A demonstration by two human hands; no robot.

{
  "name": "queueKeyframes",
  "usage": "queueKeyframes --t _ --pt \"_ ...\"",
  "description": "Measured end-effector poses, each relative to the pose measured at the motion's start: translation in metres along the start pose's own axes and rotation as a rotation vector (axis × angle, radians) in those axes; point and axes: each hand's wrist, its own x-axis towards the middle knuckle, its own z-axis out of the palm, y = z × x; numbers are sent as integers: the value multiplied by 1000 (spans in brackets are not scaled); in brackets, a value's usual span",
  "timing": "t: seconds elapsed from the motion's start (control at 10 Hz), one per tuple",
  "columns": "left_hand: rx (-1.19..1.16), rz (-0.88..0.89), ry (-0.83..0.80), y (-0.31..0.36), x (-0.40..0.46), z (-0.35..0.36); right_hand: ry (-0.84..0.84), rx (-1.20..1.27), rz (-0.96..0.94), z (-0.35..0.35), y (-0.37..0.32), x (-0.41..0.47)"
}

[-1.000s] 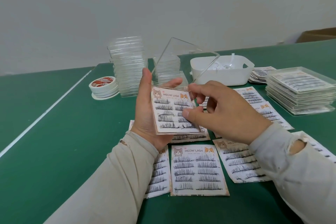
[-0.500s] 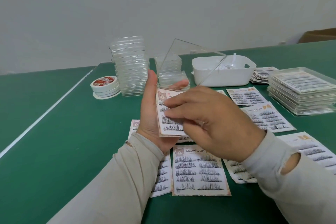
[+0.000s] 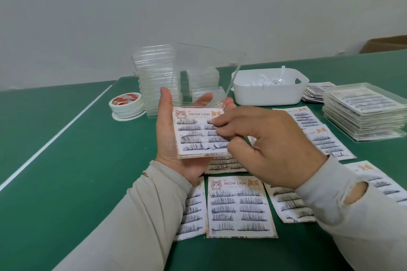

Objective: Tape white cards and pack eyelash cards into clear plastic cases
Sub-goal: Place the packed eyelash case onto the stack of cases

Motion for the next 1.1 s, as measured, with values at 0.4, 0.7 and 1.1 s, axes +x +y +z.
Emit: queueKeyframes --t 0.4,0.7,1.1 --pt "20 149 149 8 -18 34 445 406 487 0 11 7" --pt "189 259 251 1 -13 43 -98 474 643 -4 8 7" --pt "291 346 362 -16 -17 60 -290 458 665 6 -5 3"
